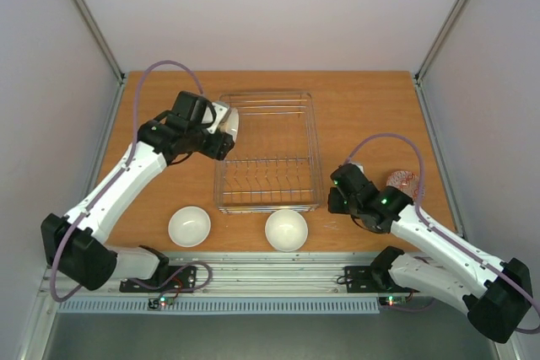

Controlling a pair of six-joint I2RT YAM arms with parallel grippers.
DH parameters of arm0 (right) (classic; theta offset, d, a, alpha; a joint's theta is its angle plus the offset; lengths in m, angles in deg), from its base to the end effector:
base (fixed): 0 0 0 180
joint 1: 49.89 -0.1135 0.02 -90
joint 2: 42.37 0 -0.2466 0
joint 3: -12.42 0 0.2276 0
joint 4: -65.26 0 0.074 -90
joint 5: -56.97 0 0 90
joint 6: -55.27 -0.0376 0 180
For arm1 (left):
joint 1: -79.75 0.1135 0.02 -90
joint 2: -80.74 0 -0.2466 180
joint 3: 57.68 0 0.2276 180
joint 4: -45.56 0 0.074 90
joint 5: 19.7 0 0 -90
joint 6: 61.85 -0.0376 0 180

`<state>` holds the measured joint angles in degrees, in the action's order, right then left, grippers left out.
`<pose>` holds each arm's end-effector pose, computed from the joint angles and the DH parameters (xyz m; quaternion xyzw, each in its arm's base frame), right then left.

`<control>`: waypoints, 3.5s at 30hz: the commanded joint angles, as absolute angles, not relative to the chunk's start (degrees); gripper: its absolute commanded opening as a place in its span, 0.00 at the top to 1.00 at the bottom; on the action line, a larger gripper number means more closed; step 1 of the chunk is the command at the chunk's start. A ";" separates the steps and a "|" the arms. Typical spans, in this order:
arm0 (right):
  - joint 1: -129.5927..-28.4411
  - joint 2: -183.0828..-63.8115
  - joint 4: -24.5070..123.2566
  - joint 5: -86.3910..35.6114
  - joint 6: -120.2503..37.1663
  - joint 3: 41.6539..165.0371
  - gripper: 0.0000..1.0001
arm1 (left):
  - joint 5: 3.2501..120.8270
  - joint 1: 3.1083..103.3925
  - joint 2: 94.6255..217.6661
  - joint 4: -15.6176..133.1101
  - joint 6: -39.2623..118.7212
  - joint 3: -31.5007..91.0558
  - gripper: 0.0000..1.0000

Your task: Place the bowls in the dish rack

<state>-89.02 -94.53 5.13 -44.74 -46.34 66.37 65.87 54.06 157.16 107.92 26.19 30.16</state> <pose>0.1246 0.0915 0.2210 -0.2006 0.9362 0.0276 0.2872 0.2289 -0.1134 0.3117 0.2376 0.9114 -0.1043 0.3194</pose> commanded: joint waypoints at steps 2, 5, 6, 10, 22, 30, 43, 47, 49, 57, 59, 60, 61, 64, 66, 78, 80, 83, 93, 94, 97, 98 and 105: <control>-90.41 -93.93 3.91 -43.21 -48.99 65.80 0.99 | 64.52 54.26 153.51 106.55 25.34 32.06 0.99; -91.27 -95.25 5.26 -42.01 -48.97 65.59 0.99 | 64.59 54.28 152.72 106.71 25.16 30.71 1.00; -91.99 -95.93 5.72 -41.78 -49.03 65.64 0.99 | 64.79 54.26 152.37 106.70 25.16 30.30 1.00; -96.11 -99.33 6.45 -42.86 -50.00 67.13 0.99 | 65.38 54.26 151.24 106.64 25.16 29.07 1.00; -102.40 -111.11 10.73 -46.08 -49.40 72.27 0.99 | 64.35 54.26 149.97 105.39 24.94 26.34 1.00; -102.45 -118.22 18.43 -40.87 -43.48 77.23 0.99 | 64.33 54.26 151.07 104.96 24.46 24.57 1.00; -102.54 -115.33 9.60 -50.32 -45.85 76.28 0.99 | 64.52 54.26 150.41 103.47 24.32 22.72 0.99; -102.38 -109.99 6.00 -54.65 -47.73 74.41 0.99 | 64.22 54.27 150.87 103.52 24.62 23.07 1.00; -101.69 -108.53 4.58 -56.58 -47.55 74.21 0.99 | 64.31 54.26 150.68 103.47 24.67 22.98 1.00; -93.70 -109.84 6.29 -55.33 -42.33 76.06 0.99 | 64.93 54.34 148.11 102.94 24.42 21.54 1.00; -91.72 -110.70 7.43 -53.93 -41.50 76.19 0.99 | 64.87 54.40 147.67 102.80 24.45 21.43 1.00; -90.88 -111.19 7.96 -53.42 -41.19 76.09 0.99 | 64.79 54.43 147.56 102.86 24.42 21.37 1.00; -90.32 -111.59 8.68 -52.83 -40.86 76.10 0.99 | 64.72 54.44 147.50 102.80 24.45 21.33 1.00; -89.50 -113.38 10.87 -51.93 -39.53 76.32 0.99 | 64.42 54.51 147.54 102.57 24.46 21.07 0.99; -89.15 -114.69 11.76 -51.94 -38.80 76.93 0.99 | 64.30 54.53 147.62 102.44 24.52 21.07 1.00; -88.62 -117.17 13.76 -48.82 -36.42 80.36 0.99 | 63.90 54.87 146.75 102.42 24.28 20.10 1.00; -88.59 -117.56 14.56 -47.36 -36.10 80.73 0.99 | 63.86 54.95 146.83 102.31 24.28 20.10 1.00; -88.61 -118.43 16.22 -44.14 -35.66 81.17 0.99 | 64.05 55.05 146.92 102.36 24.28 20.01 1.00; -88.89 -124.29 22.98 -29.78 -33.74 81.49 0.99 | 64.54 55.32 147.86 102.38 24.11 20.08 1.00; -89.24 -124.95 23.59 -29.05 -33.82 81.66 0.99 | 64.69 55.36 148.08 102.45 24.11 20.17 1.00; -90.02 -127.07 24.82 -27.74 -33.83 82.30 0.99 | 65.63 55.40 148.67 102.79 24.11 20.59 1.00; -90.19 -127.50 25.10 -27.52 -33.77 82.50 0.99 | 66.23 55.40 148.86 102.89 24.06 20.74 1.00; -90.26 -127.55 25.81 -28.46 -33.77 82.26 0.99 | 80.77 55.36 152.14 105.60 21.93 23.68 1.00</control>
<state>-89.88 -128.12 23.69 -29.41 -34.56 80.57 70.57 55.02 150.56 108.18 24.20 19.80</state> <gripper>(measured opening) 0.015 0.733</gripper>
